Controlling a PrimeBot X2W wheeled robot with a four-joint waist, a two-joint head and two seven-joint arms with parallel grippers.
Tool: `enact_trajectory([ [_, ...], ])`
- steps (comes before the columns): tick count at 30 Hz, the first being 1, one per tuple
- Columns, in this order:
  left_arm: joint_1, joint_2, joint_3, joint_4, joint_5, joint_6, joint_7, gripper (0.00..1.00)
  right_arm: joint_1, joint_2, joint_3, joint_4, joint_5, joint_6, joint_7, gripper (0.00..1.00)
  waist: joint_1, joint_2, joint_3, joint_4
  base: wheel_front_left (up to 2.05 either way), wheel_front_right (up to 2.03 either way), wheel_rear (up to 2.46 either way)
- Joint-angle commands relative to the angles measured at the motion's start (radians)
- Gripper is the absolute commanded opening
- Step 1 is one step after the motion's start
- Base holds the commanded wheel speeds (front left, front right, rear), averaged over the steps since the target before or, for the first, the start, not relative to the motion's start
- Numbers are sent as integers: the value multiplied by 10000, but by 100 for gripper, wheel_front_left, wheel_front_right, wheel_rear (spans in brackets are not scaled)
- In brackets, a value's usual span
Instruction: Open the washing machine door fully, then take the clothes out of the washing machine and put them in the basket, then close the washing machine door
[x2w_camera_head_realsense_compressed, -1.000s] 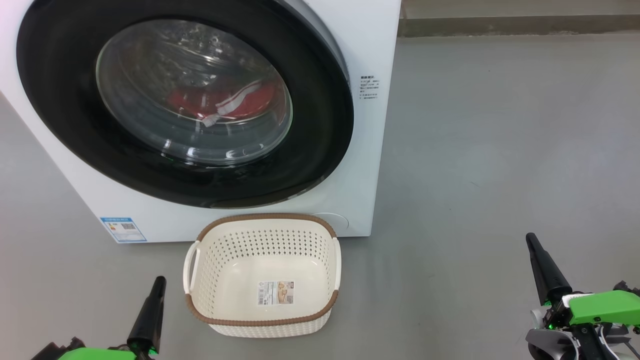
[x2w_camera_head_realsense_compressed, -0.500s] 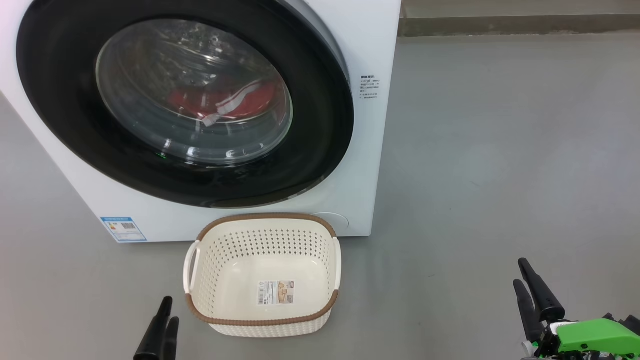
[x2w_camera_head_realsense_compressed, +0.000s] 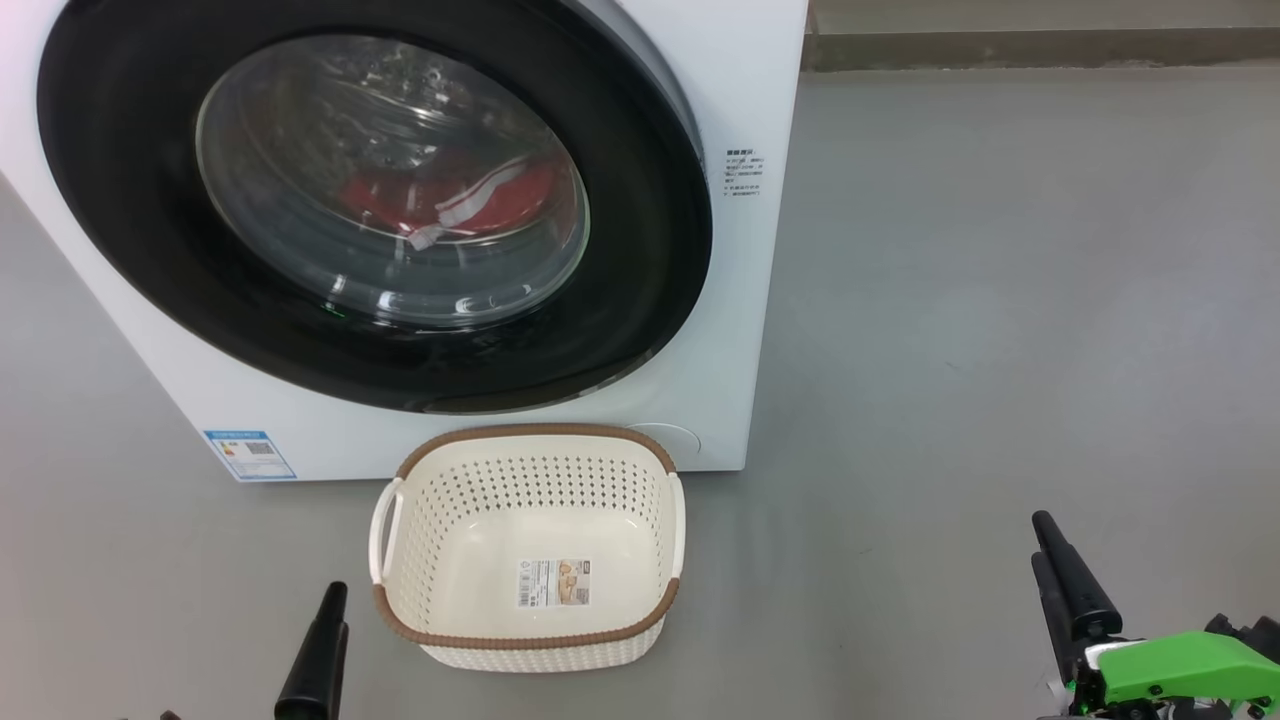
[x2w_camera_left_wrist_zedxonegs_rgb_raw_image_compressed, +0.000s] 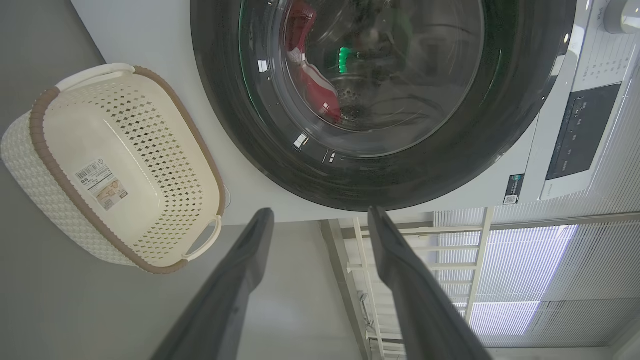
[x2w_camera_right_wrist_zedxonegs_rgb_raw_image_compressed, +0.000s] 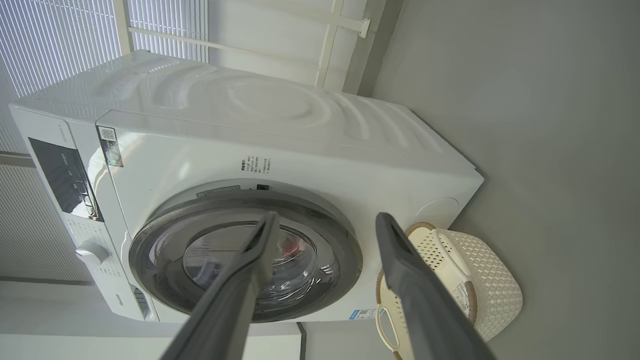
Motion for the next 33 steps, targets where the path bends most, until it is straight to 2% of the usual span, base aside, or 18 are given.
enact_trajectory([
  [1, -93, 121, 64, -339, 238, -13, -94, 100, -142, -176, 64, -296, -218, 1, -90, 100, -1, 0, 2, 2, 0, 0, 0],
  [24, 119, 194, -462, -1011, 3920, 521, -777, 100, 19, -381, 372, -474, -2944, -1, -768, 100, -2, 0, 29, 61, 0, 0, 0],
  [33, 192, 349, -846, -1219, 5179, 878, -1043, 100, 78, -514, 500, -447, -4130, -1, -1032, 100, -2, 0, 4, 75, 0, 0, 0],
])
